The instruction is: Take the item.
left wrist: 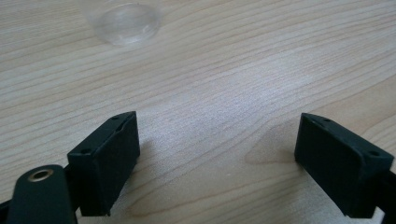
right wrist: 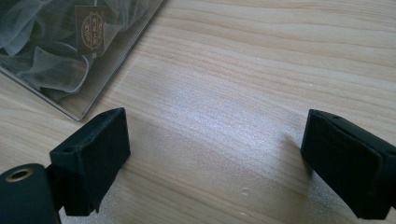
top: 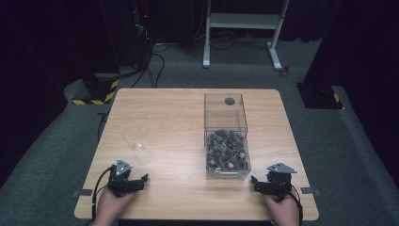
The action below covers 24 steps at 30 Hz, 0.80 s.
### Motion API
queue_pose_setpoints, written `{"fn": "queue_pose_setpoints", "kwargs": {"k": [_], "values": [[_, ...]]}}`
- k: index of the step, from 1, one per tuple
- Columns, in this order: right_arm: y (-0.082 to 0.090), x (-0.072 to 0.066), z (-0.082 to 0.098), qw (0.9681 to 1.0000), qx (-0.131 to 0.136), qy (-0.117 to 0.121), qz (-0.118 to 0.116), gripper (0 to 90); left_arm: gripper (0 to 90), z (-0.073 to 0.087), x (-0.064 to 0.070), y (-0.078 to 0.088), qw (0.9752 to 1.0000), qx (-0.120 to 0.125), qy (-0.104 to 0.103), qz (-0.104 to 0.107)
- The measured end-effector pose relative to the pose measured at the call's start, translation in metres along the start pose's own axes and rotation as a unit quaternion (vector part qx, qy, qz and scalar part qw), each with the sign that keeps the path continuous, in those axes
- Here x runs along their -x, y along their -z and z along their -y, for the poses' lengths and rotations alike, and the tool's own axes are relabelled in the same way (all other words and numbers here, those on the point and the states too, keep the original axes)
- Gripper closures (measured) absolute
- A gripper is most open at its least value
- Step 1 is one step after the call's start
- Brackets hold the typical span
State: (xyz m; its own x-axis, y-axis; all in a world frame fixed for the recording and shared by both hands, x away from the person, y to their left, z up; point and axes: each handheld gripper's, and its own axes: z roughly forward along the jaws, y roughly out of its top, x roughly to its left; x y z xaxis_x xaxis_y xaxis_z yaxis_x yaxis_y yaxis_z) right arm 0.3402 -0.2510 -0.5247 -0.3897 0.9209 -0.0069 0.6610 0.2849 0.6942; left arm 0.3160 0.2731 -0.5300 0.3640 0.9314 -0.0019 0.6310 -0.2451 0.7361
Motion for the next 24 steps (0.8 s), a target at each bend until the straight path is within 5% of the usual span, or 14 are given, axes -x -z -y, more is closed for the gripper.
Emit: {"fn": "queue_pose_setpoints", "kwargs": {"k": [24], "values": [[0.0001, -0.0001, 0.0, 1.0, 0.0, 0.0, 0.0, 8.0, 14.8, -0.0013, -0.0044, 0.0047, 0.9999, -0.007, -0.005, 0.013]]}}
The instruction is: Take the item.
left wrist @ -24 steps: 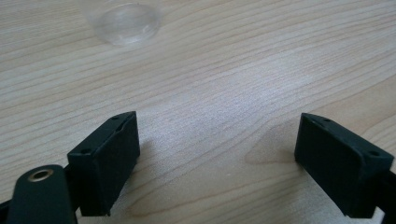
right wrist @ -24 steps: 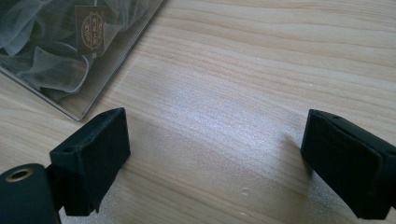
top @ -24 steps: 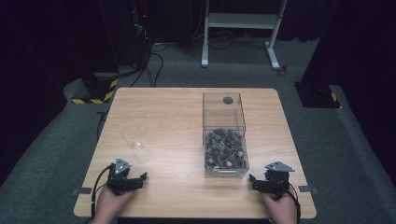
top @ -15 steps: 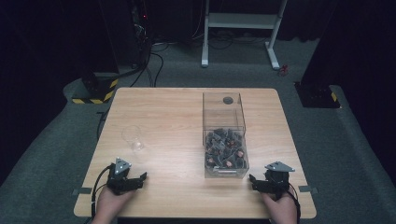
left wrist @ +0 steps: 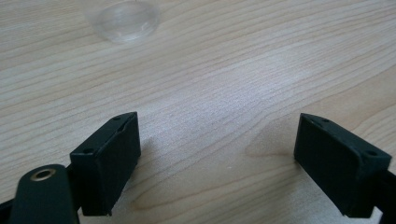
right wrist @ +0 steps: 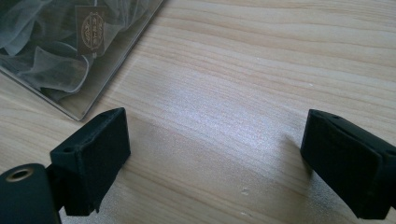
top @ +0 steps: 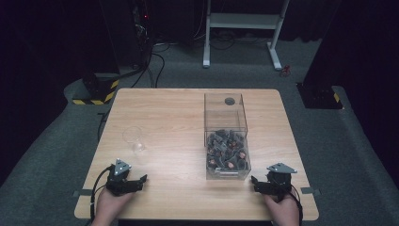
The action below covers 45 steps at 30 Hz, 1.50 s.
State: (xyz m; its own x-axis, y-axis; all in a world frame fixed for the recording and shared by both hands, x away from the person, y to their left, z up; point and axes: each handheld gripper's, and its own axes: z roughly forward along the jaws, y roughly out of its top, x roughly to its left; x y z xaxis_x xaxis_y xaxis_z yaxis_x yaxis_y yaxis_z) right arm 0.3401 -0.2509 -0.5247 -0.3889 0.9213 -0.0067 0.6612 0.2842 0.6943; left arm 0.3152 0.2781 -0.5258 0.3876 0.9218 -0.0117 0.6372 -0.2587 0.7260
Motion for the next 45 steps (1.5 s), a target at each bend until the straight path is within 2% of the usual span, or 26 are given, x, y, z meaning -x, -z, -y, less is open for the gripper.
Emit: {"fn": "queue_pose_setpoints", "kwargs": {"k": [4, 6, 10, 13, 14, 16, 17, 21, 23, 25, 26, 34, 37, 39, 45], "values": [[0.0, 0.0, 0.0, 1.0, 0.0, 0.0, 0.0, 8.0, 14.9, -0.001, 0.0, 0.002, 1.0, 0.002, 0.0, 0.005], [0.0, 0.0, 0.0, 1.0, 0.0, 0.0, 0.0, 8.0, 15.1, -0.002, 0.001, 0.002, 0.9999, 0.003, -0.007, 0.009], [0.0, 0.0, 0.0, 1.0, 0.0, 0.0, 0.0, 8.0, 14.8, -0.006, 0.003, 0.008, 0.9994, 0.03, -0.009, 0.012], [0.0, 0.0, 0.0, 1.0, 0.0, 0.0, -0.001, 8.0, 14.5, -0.007, 0.004, 0.01, 0.9992, 0.034, -0.01, 0.017], [0.0, 0.0, 0.0, 1.0, 0.0, 0.0, -0.001, 8.0, 12.4, -0.007, 0.004, 0.01, 0.9988, 0.042, -0.013, 0.021], [0.0, 0.0, 0.0, 1.0, 0.0, 0.001, -0.001, 8.0, 9.0, -0.008, 0.005, 0.01, 0.9989, 0.043, -0.009, 0.015], [0.0, 0.0, 0.0, 1.0, 0.0, 0.001, -0.001, 8.0, 7.1, -0.009, 0.006, 0.01, 0.9992, 0.037, -0.007, 0.015], [0.0, 0.0, 0.0, 1.0, 0.0, 0.001, -0.001, 8.0, 2.7, -0.01, 0.01, 0.009, 0.9994, 0.031, -0.01, 0.014], [0.0, 0.0, 0.0, 1.0, 0.0, 0.001, -0.001, 8.0, 2.6, -0.012, 0.011, 0.01, 0.9992, 0.032, -0.01, 0.019], [0.0, 0.0, 0.0, 1.0, 0.0, 0.001, -0.001, 8.0, 1.9, -0.013, 0.011, 0.012, 0.9986, 0.043, -0.004, 0.032], [0.0, 0.0, 0.0, 1.0, 0.0, 0.001, -0.001, 8.0, 1.9, -0.014, 0.011, 0.013, 0.9981, 0.047, -0.008, 0.039], [0.0, 0.0, 0.0, 1.0, 0.0, 0.002, -0.001, 8.0, 0.9, -0.016, 0.012, 0.013, 0.9966, 0.056, -0.001, 0.061], [0.0, 0.0, 0.0, 1.0, 0.0, 0.001, -0.002, 8.0, 0.3, -0.016, 0.013, 0.013, 0.9963, 0.06, 0.001, 0.062], [0.0, 0.0, 0.0, 1.0, 0.0, 0.002, -0.001, 8.0, 0.0, -0.017, 0.014, 0.014, 0.9965, 0.062, -0.006, 0.056], [0.0, 0.0, 0.0, 1.0, 0.0, 0.001, -0.002, 8.0, 0.2, -0.023, 0.019, 0.02, 0.9964, 0.063, -0.013, 0.055]]}}
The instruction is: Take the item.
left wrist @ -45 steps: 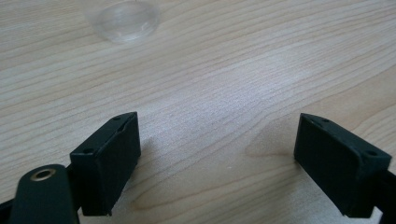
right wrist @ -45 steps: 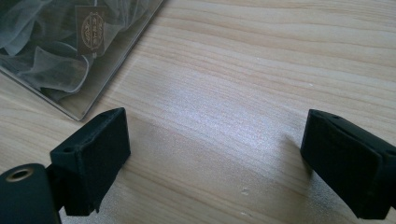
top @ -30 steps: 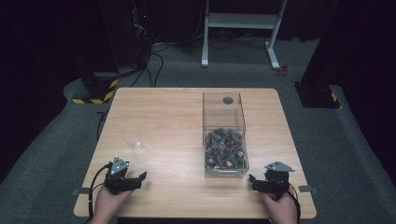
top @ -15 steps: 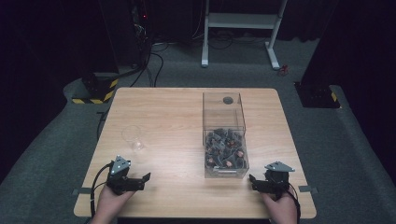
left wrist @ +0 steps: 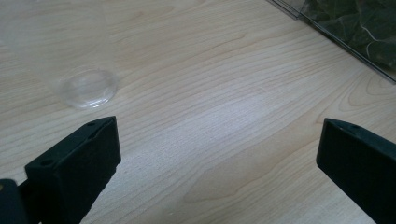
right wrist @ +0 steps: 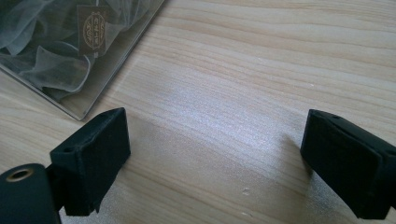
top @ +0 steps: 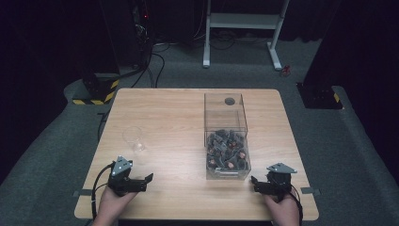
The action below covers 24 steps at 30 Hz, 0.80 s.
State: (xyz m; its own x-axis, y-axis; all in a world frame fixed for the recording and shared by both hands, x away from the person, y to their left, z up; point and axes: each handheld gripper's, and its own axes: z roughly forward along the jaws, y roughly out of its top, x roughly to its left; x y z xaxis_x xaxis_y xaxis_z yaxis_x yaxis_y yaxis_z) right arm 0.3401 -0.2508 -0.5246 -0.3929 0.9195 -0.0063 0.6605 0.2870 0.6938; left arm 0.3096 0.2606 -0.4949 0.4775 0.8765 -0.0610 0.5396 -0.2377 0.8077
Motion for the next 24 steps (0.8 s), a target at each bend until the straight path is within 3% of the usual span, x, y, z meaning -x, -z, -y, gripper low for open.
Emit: {"fn": "queue_pose_setpoints", "kwargs": {"k": [7, 13, 24], "values": [[0.0, 0.0, 0.0, 1.0, 0.001, 0.001, 0.0, 8.0, 0.4, -0.009, 0.005, 0.001, 0.9995, -0.006, 0.011, 0.027], [0.0, 0.0, 0.0, 1.0, 0.001, 0.003, -0.001, 8.0, 0.4, -0.017, 0.013, 0.001, 0.9993, 0.003, 0.009, 0.037], [0.0, 0.0, 0.0, 1.0, 0.0, 0.002, -0.002, 8.0, 0.4, -0.038, 0.029, 0.0, 0.9985, 0.019, -0.012, 0.049]]}}
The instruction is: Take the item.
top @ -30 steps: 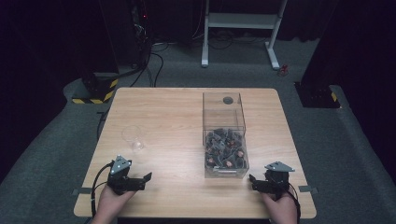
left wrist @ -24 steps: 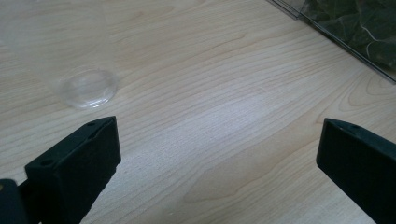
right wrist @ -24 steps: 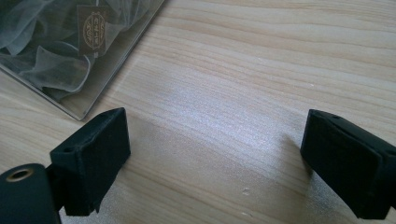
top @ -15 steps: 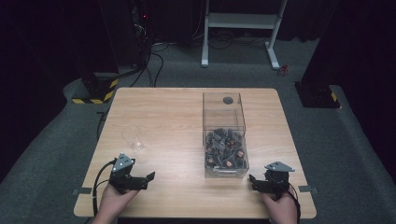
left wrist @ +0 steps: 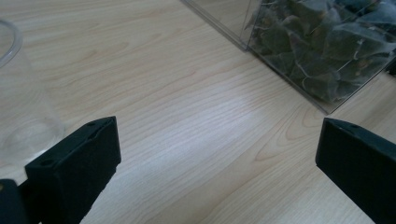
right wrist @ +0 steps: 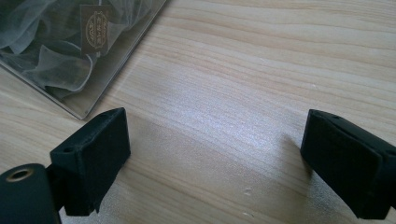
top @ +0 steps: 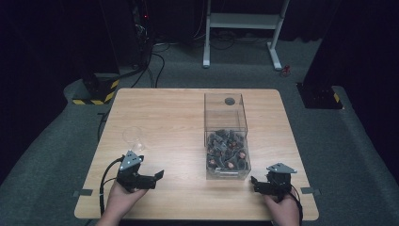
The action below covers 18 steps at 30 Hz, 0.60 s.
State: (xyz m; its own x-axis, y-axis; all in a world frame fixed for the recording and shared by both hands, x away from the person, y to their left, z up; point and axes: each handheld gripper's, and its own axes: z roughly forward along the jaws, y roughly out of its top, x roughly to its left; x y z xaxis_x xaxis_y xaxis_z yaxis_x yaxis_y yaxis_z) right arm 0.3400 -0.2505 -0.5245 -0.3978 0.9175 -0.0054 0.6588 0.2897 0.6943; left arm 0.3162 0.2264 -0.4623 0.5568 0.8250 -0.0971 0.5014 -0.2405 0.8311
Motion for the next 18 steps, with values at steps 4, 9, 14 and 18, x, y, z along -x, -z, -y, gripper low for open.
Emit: {"fn": "queue_pose_setpoints", "kwargs": {"k": [4, 9, 14, 18], "values": [[0.0, 0.0, 0.0, 1.0, 0.0, 0.0, 0.0, 8.0, 0.5, -0.008, 0.006, -0.002, 1.0, 0.003, -0.007, 0.003], [0.0, 0.0, 0.0, 1.0, 0.0, 0.001, 0.0, 8.0, 0.9, -0.016, 0.012, -0.009, 0.9998, 0.002, -0.011, 0.015], [0.0, 0.0, 0.0, 1.0, 0.001, 0.005, -0.001, 8.0, 2.0, -0.023, 0.019, -0.016, 0.9995, 0.003, -0.019, 0.025], [0.0, 0.0, 0.0, 1.0, 0.0, 0.004, -0.001, 8.0, 3.5, -0.028, 0.025, -0.02, 0.9991, 0.004, -0.029, 0.03]]}}
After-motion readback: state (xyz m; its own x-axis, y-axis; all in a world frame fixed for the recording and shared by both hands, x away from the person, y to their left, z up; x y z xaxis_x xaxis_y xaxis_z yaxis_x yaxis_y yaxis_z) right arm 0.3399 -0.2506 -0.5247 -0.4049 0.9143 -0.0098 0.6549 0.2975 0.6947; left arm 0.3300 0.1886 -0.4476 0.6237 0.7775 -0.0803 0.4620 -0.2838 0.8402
